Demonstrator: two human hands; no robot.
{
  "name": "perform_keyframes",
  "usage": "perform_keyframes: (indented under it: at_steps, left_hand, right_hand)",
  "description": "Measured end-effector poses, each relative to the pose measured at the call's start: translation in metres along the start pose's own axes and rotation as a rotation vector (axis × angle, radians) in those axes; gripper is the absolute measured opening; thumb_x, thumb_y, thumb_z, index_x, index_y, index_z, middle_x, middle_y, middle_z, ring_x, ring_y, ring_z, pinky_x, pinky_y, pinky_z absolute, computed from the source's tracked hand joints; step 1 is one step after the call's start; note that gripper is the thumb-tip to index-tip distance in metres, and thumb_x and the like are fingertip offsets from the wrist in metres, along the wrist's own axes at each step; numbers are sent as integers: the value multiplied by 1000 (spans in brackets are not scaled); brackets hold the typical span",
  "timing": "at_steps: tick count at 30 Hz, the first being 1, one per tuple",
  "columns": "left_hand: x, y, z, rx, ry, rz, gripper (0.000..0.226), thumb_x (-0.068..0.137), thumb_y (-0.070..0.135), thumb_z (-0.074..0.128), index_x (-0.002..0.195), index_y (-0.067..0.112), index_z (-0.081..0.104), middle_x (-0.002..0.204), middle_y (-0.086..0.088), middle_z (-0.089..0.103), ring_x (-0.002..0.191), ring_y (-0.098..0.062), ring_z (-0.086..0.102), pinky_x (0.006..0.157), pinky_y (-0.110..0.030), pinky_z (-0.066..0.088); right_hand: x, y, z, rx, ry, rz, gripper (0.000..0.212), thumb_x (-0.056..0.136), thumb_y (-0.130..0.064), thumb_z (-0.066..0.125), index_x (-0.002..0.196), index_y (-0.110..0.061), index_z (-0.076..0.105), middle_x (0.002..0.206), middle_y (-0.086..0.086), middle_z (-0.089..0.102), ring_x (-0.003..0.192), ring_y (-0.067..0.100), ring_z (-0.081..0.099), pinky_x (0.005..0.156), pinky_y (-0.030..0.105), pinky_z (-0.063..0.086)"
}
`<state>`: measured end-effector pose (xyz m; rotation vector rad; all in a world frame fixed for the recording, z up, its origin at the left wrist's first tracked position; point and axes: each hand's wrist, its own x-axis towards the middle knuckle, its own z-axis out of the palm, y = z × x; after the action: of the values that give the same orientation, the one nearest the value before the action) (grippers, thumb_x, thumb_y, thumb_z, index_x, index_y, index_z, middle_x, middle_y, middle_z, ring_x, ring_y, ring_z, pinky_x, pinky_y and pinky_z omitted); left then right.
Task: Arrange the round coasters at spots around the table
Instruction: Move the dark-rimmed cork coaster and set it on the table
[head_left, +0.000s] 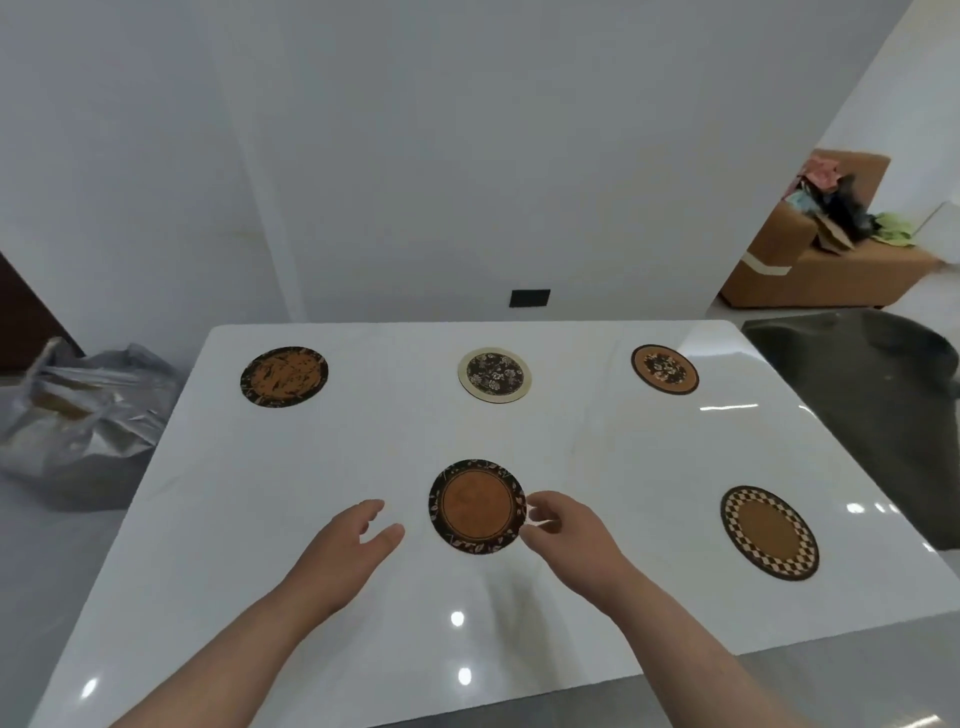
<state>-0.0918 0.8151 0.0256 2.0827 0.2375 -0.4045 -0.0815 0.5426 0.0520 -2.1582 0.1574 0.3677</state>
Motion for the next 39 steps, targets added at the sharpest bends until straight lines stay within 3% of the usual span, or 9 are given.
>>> perform_keyframes:
  at_steps: [8,18,21,24,28,31,34,37,39]
  left_hand:
    - [13,16,48,17,44,-91,60,90,44,56,144,23,38,150,3,39,134,-13,40,104,-28,32]
    - [77,12,65,298,-45,-96,64,92,48,50,146,20,33,151,1,36,135,-16,38,106,-29,32]
    - [100,4,66,489,-48,-65,55,92,49,47,136,16,45,139,-1,47,125,-19,46,96,-30,38]
    - [118,-4,68,863,-71,33,47,91,52,41,120,17,51,122,-2,54,109,-22,51,84,-32,40]
    - [131,-14,76,1093,-128,104,53,90,55,37,126,17,48,123,-5,51,113,-25,48,89,-36,39]
    - [137,-19,86,1068,-126,97,55,90,54,39,130,17,46,124,-6,50,114,-25,47,91,-36,40]
    - [137,-21,96,895,-80,17,51,88,51,46,125,16,50,120,-6,49,110,-25,47,88,-35,44]
    - [139,-21,103,761,-29,-21,35,87,40,54,111,15,54,112,-5,49,104,-24,48,84,-34,44]
    - [141,-17,105,552,3,-92,19,85,28,57,97,13,55,100,-4,48,93,-22,50,75,-32,43]
  right_hand:
    - [45,29,-36,-139,-109,-36,36,88,-29,63,123,-29,57,111,-13,59,102,6,58,87,26,48]
    - [111,49,-20,-324,-177,-58,44,91,-30,60,133,-22,53,124,-3,59,105,12,55,88,23,41]
    - [132,59,-15,-424,-176,-56,48,91,-32,58,137,-18,50,130,1,58,117,18,55,98,29,43]
    - [146,71,-12,-684,-212,-108,46,93,-34,52,136,-16,49,128,5,57,119,25,53,97,35,45]
    - [159,82,-6,-907,-265,-220,34,93,-37,50,117,-13,56,117,6,56,109,27,52,89,37,47]
    - [165,86,-2,-925,-312,-235,32,94,-37,53,114,-13,56,119,8,53,110,28,50,89,38,47]
    - [168,91,6,-853,-340,-206,28,93,-31,53,114,-13,59,118,9,52,110,28,50,89,38,47]
    - [169,89,16,-726,-304,-182,20,88,-19,55,103,-8,64,99,10,57,100,28,54,83,36,48]
    - [171,85,22,-533,-217,-108,16,85,-10,56,97,-4,64,84,8,60,86,25,56,78,35,50]
